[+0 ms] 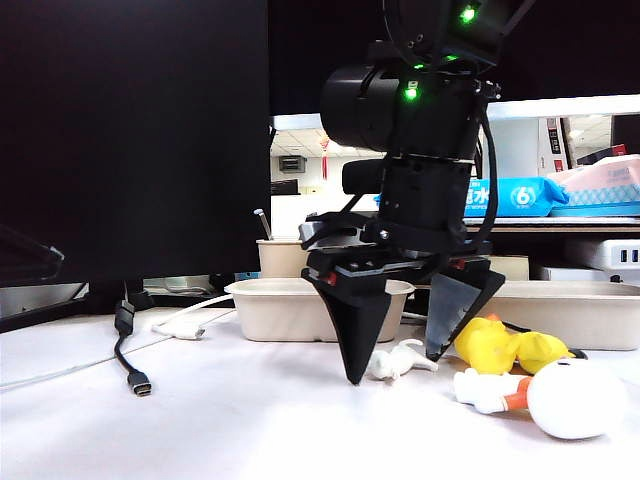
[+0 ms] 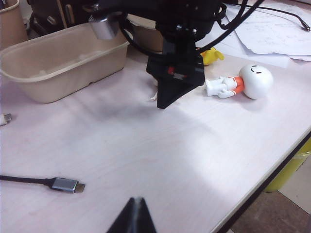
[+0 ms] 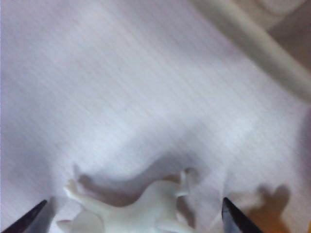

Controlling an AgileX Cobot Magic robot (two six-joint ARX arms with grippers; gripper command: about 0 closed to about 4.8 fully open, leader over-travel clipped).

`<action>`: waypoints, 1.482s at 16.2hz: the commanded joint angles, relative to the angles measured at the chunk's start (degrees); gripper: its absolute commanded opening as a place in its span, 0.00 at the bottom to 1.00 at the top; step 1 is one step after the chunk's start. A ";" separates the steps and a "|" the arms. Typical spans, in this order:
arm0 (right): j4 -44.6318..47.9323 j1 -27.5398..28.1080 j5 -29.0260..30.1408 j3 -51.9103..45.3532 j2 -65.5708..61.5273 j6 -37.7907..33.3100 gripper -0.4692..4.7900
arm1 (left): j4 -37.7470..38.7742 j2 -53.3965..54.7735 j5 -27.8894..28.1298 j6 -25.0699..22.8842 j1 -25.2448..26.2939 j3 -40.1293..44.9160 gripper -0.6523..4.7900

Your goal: Put the dolls with similar colors into the same paper box, while dolls with different colors go into separate paper boxes.

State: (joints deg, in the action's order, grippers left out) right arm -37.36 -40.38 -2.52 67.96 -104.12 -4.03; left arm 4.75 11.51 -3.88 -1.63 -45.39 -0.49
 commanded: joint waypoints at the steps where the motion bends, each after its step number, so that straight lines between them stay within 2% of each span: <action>1: 0.42 -0.09 0.11 0.11 -0.31 0.04 1.00 | -0.55 0.04 0.00 0.11 0.04 -0.04 0.11; 13: -3.13 -0.17 0.09 0.11 -0.28 0.00 0.99 | -0.55 0.02 0.00 0.11 0.04 -0.04 0.11; 14: -3.10 -0.17 0.09 0.11 -0.28 0.00 0.94 | -0.55 0.04 0.00 0.11 0.04 -0.04 0.11; 15: -3.06 -0.17 0.09 0.11 -0.28 0.00 0.84 | -0.55 0.04 0.00 0.11 0.04 -0.04 0.11; 19: -2.73 -0.17 0.09 0.11 -0.28 -0.02 0.76 | -0.55 0.04 0.00 0.11 0.04 -0.04 0.11; 21: -2.78 -0.15 0.09 0.11 -0.28 -0.02 0.59 | -0.55 0.04 0.00 0.11 0.07 -0.04 0.11; 24: -2.69 -0.15 0.09 0.13 -0.28 -0.04 0.57 | -0.55 0.04 0.00 0.11 0.07 -0.04 0.11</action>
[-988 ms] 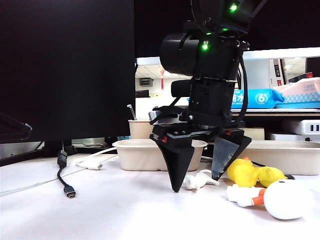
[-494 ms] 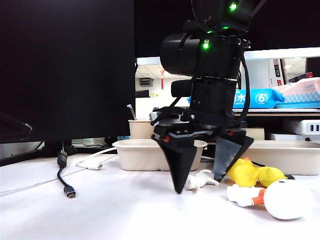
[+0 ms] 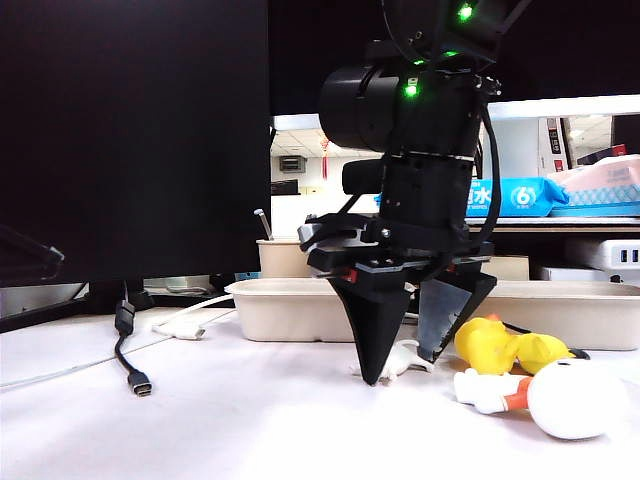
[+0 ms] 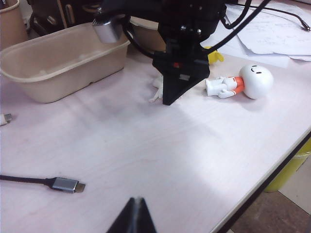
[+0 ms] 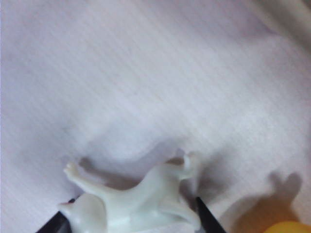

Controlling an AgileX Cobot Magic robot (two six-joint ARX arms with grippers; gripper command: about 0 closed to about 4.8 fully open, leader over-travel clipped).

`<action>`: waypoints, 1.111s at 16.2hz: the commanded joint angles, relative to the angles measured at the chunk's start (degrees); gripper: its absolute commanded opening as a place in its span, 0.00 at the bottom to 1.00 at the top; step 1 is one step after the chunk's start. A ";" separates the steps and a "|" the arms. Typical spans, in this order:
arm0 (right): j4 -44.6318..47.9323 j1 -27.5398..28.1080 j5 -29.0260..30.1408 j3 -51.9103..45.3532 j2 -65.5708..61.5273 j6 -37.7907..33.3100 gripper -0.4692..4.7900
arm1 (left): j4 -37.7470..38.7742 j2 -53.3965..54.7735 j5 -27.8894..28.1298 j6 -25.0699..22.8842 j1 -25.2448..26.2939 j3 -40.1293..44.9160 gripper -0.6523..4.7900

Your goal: Put the dolls with similar colors into the same paper box, while dolls with different colors go into separate paper boxes.

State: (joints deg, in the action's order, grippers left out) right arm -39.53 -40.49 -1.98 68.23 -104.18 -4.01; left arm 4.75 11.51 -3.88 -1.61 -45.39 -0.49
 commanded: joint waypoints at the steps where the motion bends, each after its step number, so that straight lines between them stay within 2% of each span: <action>1: -0.52 -0.04 -0.46 -0.09 -0.22 -0.35 0.57 | -0.55 0.04 0.00 0.09 0.07 -0.04 0.11; 6: -0.70 -0.04 -0.48 1.38 -0.13 -0.52 0.57 | -0.55 0.04 0.00 0.09 0.07 -0.04 0.11; 12: -8.04 0.04 -1.14 10.49 -0.09 -1.79 0.57 | -0.55 0.02 0.00 0.09 0.07 -0.04 0.11; 15: -11.80 1.01 -4.92 14.32 0.04 -1.68 0.57 | -0.55 -0.04 0.00 0.09 0.07 -0.04 0.11; 18: -13.07 4.57 -7.39 15.69 1.55 -0.61 0.57 | -0.55 -0.04 0.00 0.09 0.07 -0.04 0.11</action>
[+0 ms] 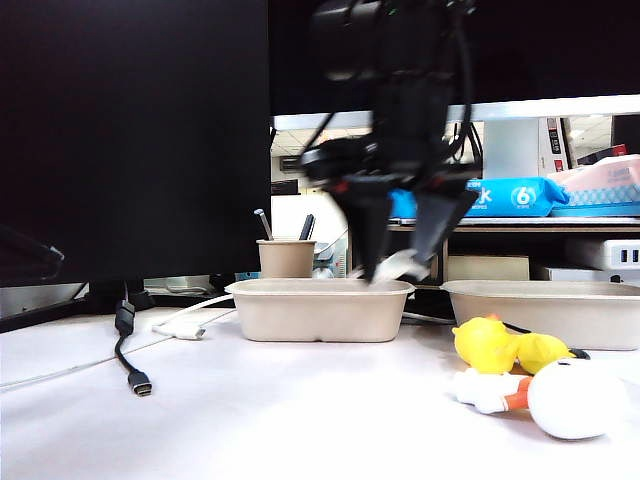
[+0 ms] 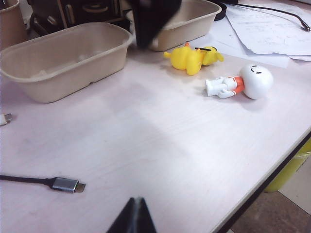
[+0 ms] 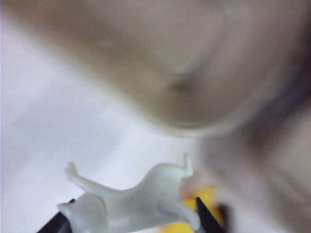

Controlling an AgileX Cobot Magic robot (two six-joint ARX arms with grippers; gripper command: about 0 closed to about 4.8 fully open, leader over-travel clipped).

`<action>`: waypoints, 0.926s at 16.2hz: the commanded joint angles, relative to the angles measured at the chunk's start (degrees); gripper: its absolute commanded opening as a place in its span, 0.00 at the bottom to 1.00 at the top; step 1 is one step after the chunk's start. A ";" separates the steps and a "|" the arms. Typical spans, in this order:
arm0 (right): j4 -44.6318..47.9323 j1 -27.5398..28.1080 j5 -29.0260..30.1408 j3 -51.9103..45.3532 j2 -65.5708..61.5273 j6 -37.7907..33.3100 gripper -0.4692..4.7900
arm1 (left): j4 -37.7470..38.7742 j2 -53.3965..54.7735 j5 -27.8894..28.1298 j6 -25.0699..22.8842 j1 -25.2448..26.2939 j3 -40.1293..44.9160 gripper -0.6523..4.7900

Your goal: Put the dolls with similar colors into the same paper box, while dolls with different colors go into separate paper boxes.

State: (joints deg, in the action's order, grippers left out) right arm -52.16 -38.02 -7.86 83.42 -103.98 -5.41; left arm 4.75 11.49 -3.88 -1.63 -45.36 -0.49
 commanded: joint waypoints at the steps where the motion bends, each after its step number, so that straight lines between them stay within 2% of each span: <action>1: -0.46 3.23 -1.51 0.50 1.53 0.83 0.57 | -0.55 -0.02 0.00 0.11 0.04 -0.04 0.11; 4: -1.62 8.59 -5.31 0.50 1.73 0.94 0.57 | -0.57 -0.02 0.00 0.11 0.02 -0.04 0.11; 7: -1.38 11.26 -5.33 0.50 1.73 0.96 0.57 | -0.55 -0.46 0.00 0.11 0.02 -0.04 0.11; 12: 1.01 12.09 -6.19 0.50 1.70 0.96 0.57 | -0.59 -9.29 0.00 0.11 0.04 -0.04 0.11; 15: 1.60 12.09 -6.54 0.50 1.70 0.94 0.57 | -0.55 -9.77 -0.02 0.11 0.04 -0.04 0.11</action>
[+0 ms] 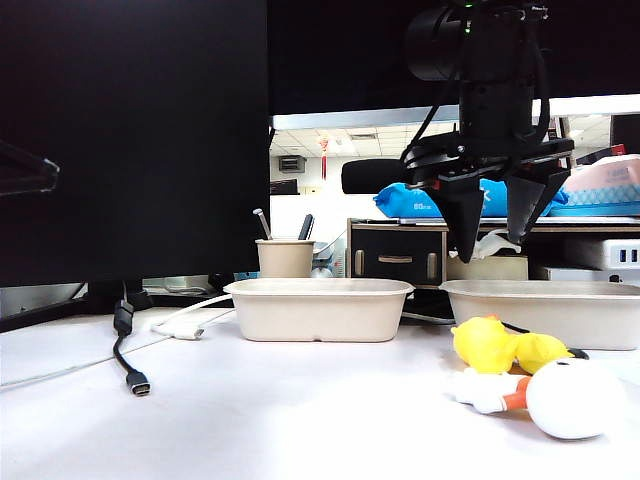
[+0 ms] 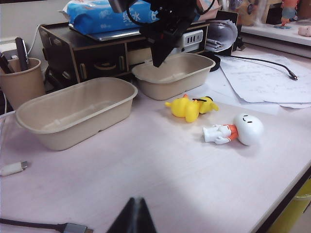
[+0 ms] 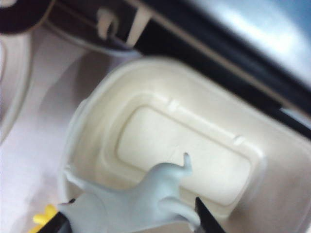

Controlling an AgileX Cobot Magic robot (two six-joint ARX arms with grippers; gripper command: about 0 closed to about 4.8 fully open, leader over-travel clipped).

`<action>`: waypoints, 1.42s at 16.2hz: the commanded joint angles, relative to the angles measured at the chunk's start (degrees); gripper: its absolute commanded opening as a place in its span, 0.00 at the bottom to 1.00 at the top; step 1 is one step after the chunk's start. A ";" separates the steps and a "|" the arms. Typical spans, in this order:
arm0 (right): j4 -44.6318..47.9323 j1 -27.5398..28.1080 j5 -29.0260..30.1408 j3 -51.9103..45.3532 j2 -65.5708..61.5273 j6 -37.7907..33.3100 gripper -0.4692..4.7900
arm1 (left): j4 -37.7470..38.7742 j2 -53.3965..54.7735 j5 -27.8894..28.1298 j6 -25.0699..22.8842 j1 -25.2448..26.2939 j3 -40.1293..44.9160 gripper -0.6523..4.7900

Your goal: Put the dolls with similar colors into the same paper box, while dolls with different colors go into separate paper boxes.

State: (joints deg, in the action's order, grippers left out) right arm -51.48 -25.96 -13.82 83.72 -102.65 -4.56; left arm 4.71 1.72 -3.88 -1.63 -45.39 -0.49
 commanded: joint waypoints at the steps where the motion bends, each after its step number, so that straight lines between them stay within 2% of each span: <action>1: 0.90 0.02 -0.68 0.20 0.37 0.09 0.57 | -0.50 0.00 0.00 0.11 0.07 -0.04 0.11; 4: 0.59 0.02 -1.70 0.20 0.37 0.09 0.57 | -0.50 0.00 0.00 0.11 0.07 -0.04 0.11; 6: 0.48 0.02 -3.28 0.20 0.39 0.09 0.66 | -0.50 0.00 0.00 0.11 0.07 -0.04 0.11; 8: 0.07 0.02 -3.43 0.20 0.39 0.07 0.81 | -0.50 0.00 0.00 0.11 0.07 -0.04 0.11; 11: -1.53 0.02 -3.34 0.20 0.39 0.07 0.83 | -0.50 0.00 0.00 0.11 0.07 -0.04 0.11; 14: -8.33 -0.42 0.28 0.31 1.40 -2.78 0.83 | -0.55 2.29 0.00 0.11 0.04 -0.04 0.11; 19: -15.67 -9.14 2.27 0.31 5.64 -4.39 0.83 | -0.50 10.08 0.00 0.11 0.04 -0.04 0.11; 21: -19.89 -13.97 1.95 0.31 6.08 -5.99 0.83 | -0.50 11.17 0.00 0.11 0.04 -0.04 0.11; 23: -20.26 -16.94 1.95 0.28 6.05 -6.27 0.83 | -0.50 11.17 0.00 0.11 0.07 -0.04 0.11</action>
State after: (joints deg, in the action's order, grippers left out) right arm -71.55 -41.85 -11.77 83.85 -96.82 -10.07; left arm 4.95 12.88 -3.88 -1.61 -45.39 -0.49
